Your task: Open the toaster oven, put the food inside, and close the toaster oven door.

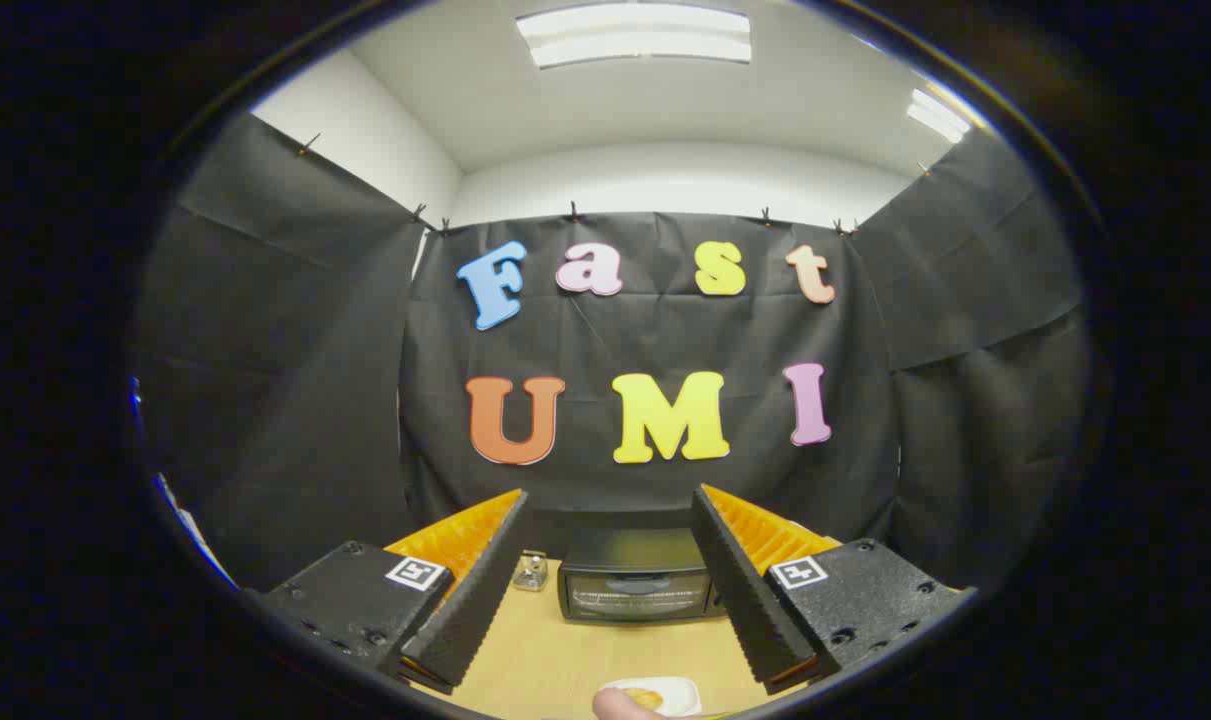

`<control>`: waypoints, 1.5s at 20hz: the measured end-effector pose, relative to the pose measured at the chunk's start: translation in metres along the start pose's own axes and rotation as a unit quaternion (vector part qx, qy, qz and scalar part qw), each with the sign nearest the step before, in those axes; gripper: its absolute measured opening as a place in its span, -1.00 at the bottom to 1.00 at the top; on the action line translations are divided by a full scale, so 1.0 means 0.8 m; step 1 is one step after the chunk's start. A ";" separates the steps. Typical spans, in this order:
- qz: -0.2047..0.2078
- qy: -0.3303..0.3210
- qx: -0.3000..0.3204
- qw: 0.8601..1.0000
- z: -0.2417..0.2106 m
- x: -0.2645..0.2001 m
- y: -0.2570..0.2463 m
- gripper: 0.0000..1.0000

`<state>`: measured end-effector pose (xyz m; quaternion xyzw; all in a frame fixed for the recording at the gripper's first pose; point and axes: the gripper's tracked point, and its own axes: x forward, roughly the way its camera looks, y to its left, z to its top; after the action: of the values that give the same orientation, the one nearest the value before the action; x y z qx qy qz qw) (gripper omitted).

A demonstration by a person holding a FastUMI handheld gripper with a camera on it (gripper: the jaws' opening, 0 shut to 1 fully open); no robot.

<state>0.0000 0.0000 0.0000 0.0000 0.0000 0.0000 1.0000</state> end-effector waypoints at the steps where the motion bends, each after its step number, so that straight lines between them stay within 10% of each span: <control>1: -0.004 0.001 0.005 1.000 -0.001 0.002 -0.004 1.00; 8: -0.021 0.016 0.071 0.997 -0.016 0.012 -0.024 1.00; 30: -0.009 -0.014 0.022 1.000 -0.049 0.049 -0.036 1.00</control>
<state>0.0394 -0.0292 -0.0389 0.0221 -0.0139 -0.0094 0.9996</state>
